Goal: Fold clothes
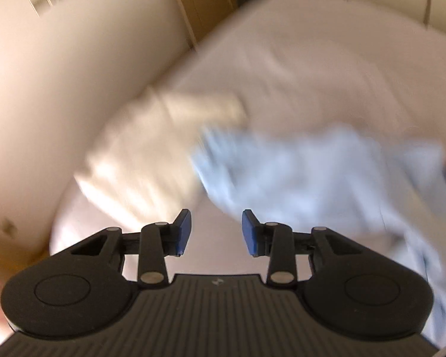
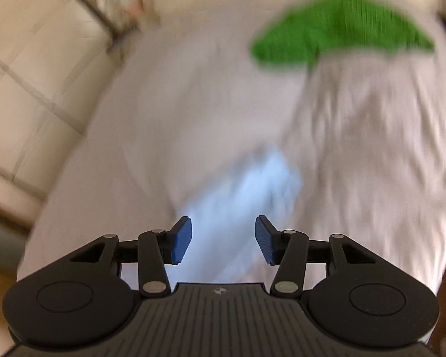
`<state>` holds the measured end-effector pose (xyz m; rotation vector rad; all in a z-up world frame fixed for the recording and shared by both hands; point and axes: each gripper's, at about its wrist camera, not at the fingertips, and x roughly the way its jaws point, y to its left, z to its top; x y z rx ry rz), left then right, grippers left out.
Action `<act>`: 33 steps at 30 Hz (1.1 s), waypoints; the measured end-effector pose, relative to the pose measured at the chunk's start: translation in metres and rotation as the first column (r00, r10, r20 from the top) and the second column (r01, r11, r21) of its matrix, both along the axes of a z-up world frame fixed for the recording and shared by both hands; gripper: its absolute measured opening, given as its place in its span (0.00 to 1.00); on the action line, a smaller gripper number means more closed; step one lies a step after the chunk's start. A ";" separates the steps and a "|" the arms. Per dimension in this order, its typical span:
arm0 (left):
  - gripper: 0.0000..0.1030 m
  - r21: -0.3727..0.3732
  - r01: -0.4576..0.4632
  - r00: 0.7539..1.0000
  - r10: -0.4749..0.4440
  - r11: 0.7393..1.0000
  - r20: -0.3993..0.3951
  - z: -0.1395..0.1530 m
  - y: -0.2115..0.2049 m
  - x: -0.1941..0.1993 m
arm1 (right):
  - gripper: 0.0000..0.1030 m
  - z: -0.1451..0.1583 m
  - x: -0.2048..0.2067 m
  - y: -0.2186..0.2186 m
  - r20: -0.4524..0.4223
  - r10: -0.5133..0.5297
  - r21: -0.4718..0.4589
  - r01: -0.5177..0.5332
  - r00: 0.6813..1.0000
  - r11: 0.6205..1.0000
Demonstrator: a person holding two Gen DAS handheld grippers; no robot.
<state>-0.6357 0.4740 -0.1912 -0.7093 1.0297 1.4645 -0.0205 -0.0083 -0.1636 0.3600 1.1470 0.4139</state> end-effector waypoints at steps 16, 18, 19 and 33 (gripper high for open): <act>0.47 -0.082 0.527 0.824 -0.485 0.846 0.293 -0.145 -0.019 0.136 | 0.59 -0.165 -0.227 0.070 -0.119 0.836 -0.245 -0.832 0.536 0.498; 0.54 -0.057 0.588 0.782 -0.548 0.807 0.297 -0.154 0.000 0.142 | 0.61 -0.173 -0.235 0.077 -0.030 0.876 -0.295 -0.842 0.482 0.452; 0.57 -0.057 0.617 0.757 -0.573 0.785 0.313 -0.158 0.007 0.147 | 0.61 -0.178 -0.236 0.079 0.013 0.887 -0.314 -0.840 0.461 0.442; 0.01 0.070 0.610 0.602 -0.519 0.789 0.607 -0.091 -0.021 0.121 | 0.14 -0.133 -0.167 0.112 0.084 0.798 0.049 -0.802 0.597 0.596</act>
